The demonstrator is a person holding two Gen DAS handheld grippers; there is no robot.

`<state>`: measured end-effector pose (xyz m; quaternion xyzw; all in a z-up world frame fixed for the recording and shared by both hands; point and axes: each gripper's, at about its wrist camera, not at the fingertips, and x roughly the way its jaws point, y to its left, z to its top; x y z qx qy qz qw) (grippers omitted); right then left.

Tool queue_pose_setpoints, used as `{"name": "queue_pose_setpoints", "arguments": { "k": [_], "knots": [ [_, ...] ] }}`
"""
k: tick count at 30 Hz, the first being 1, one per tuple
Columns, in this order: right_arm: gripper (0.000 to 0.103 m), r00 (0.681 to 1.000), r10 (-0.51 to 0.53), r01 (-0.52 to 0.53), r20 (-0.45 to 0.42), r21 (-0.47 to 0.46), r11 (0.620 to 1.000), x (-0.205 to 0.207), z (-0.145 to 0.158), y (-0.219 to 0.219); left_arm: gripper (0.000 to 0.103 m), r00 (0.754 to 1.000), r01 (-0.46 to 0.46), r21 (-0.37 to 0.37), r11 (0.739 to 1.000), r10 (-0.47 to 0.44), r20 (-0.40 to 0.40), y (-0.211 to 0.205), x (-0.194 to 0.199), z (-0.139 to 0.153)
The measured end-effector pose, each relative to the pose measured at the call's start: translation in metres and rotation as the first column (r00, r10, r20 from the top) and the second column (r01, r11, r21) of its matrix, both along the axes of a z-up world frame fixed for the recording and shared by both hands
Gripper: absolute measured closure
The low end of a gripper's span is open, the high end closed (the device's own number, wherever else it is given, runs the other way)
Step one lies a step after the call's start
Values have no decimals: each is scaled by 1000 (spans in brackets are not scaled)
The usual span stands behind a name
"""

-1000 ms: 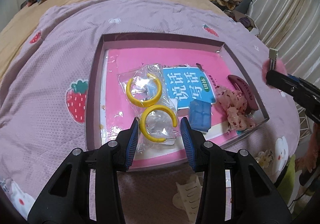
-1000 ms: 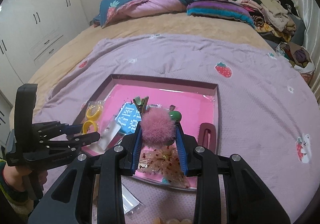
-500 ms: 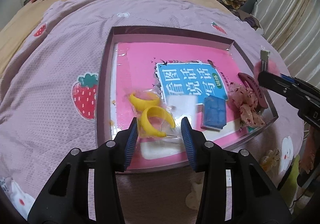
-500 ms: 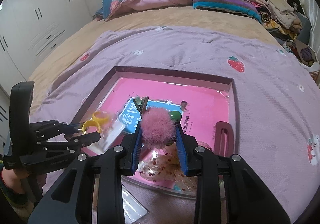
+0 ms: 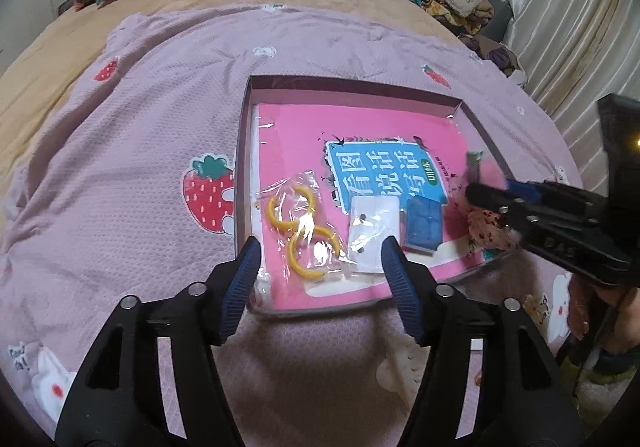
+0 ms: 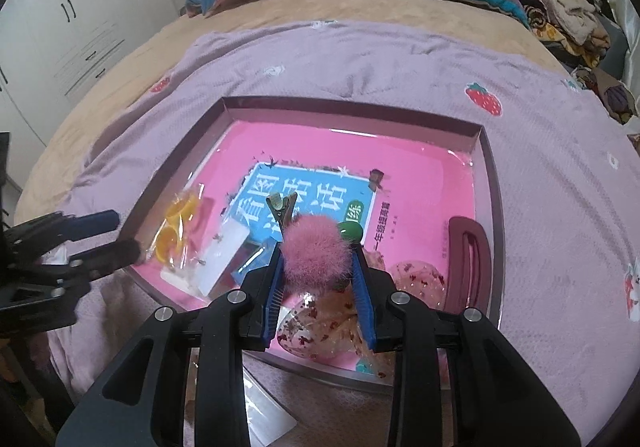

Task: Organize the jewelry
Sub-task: 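Carry the bangle bag and pompom charm into the tray and release both, then withdraw both tools from the tray toward the remaining jewelry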

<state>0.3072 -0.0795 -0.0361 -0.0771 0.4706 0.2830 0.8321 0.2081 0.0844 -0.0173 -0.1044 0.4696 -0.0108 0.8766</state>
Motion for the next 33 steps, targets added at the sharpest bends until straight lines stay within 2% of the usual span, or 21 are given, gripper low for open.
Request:
{"name": "queue_pose_setpoints", "arguments": {
  "k": [2,11,12,15,19,21,25,33],
  "knots": [
    [72,1000,-6,6,-9,-1,1000,0,-4,0,42,1000,-3,4,1000,3,2,-1,-2,2],
    [69,999,-20,20,-30,-8,1000,-4,-9,-4,34,1000,-29,16,999,29,11,-2,-13,8],
    [67,999,-21,21,-31,-6,1000,-4,-7,-4,33,999,-35,17,999,34,15,-1,-15,10],
    [41,999,-31,31,-12,12,999,-8,1,-9,27,999,-46,20,999,46,22,-1,-19,14],
    [38,999,-41,40,33,28,999,-14,18,-17,22,998,-63,24,998,62,33,0,-24,21],
    [29,997,-46,44,57,40,998,-19,28,-22,20,997,-68,25,997,67,44,0,-26,26],
    [21,992,-58,52,112,58,997,-31,50,-32,12,994,-80,22,997,78,77,1,-34,40],
    [13,981,-90,70,172,122,990,-58,84,-54,10,986,-100,16,995,97,135,-3,-52,66]
  ]
}}
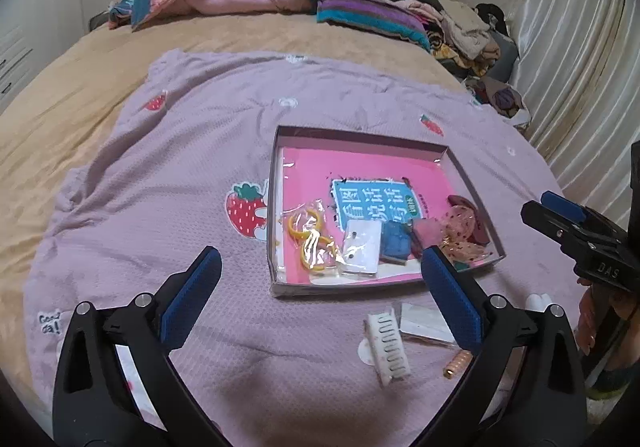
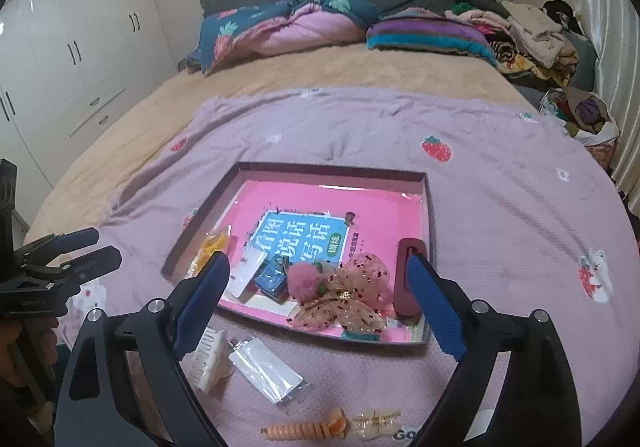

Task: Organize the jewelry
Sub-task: 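Withdraw both tools from the tray toward the remaining jewelry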

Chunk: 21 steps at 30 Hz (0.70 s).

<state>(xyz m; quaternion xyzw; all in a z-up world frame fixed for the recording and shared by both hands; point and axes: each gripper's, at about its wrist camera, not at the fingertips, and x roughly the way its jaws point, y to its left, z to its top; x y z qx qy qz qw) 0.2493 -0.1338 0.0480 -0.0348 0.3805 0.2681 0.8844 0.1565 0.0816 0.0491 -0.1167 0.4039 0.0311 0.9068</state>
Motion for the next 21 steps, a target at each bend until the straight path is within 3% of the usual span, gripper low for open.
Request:
{"name": "queue_pose_setpoints", "arguments": {
  "k": [7,21],
  "knots": [
    [10,999,5,-7,38,62,998,-24,26,-16,10,998,15,10,1000,-15,53,-12,-19,20],
    [6,991,-10,2,130,61,998,-67,48,-38,10,996,28,38,999,-31,85,-29,-49,28]
  ]
}}
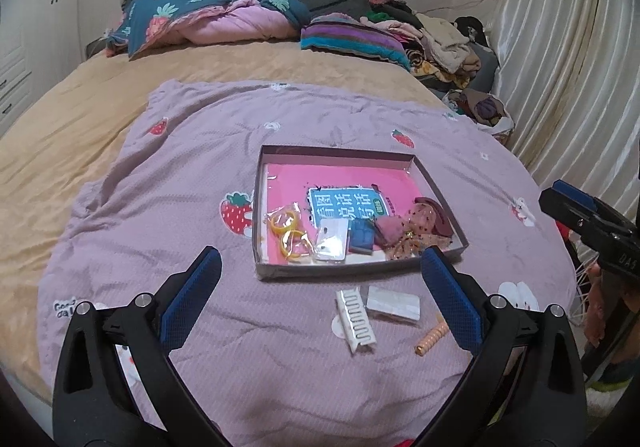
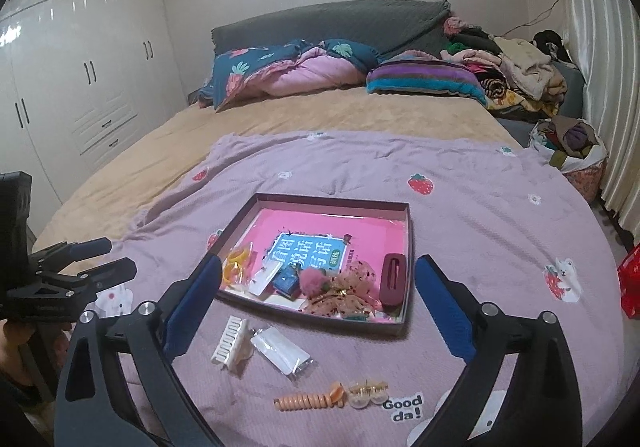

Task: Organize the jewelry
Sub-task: 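Withdraw both tools from the tray toward the remaining jewelry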

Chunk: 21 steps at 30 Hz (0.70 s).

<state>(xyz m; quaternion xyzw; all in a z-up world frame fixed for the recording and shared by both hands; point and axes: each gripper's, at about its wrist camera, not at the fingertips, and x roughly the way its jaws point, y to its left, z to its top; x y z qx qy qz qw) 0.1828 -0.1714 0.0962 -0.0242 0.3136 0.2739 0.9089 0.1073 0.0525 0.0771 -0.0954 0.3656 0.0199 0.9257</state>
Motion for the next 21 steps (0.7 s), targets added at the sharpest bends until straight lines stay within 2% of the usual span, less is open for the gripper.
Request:
{"name": "queue_pose_setpoints", "arguments": {
  "k": [10,21],
  "knots": [
    [6,1000,-14,14,-15,11,1000,-14,-11,-13,10,1000,-7,10,1000,7,-14,-5,-20,-10],
    [6,1000,-12,11,-24,-29,1000,-31,-24,-22,10,999,10,-4,1000,-10,-46,-14,-36,-34]
  ]
}}
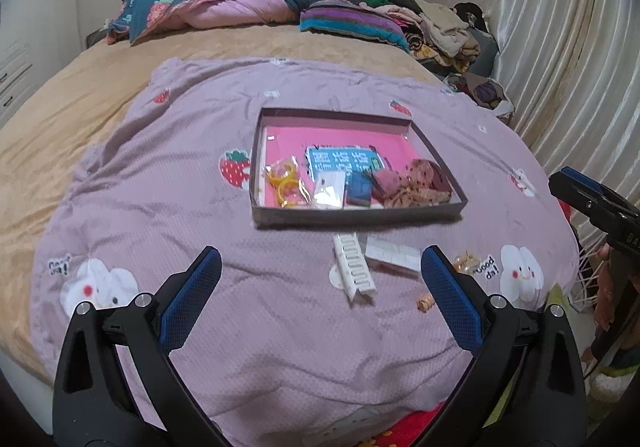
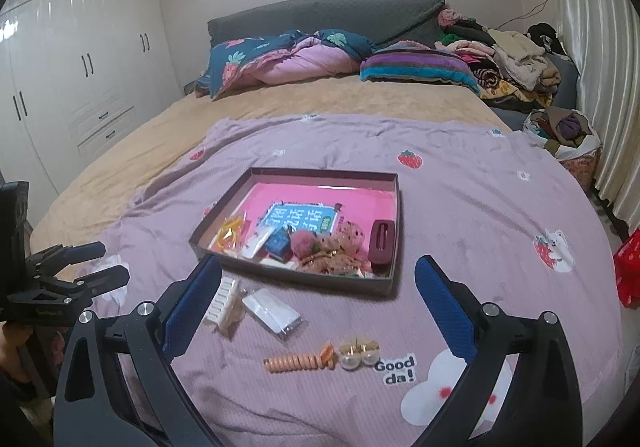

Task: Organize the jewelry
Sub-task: 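Withdraw both tools from the tray toward the remaining jewelry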

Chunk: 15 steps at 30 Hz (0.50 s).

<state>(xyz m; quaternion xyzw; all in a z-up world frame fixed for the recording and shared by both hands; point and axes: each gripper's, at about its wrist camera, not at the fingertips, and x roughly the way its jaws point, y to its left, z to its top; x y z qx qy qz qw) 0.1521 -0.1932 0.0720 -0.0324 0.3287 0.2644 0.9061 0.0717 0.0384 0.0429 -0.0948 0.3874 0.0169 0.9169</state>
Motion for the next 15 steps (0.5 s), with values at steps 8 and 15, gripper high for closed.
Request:
{"name": "queue_pose_setpoints", "arguments": {
  "k": [8,15],
  "knots": [
    [6,999,1,-2,-40,-26,1000,-11,-25,-7,10,999,17,1,1000,-16,-41,-8,-4,-22],
    [6,994,12,-16,-105,-39,999,-24,-58,-9,10,997,44,11,999,-44,-66,-20,-4,-35]
  ]
}}
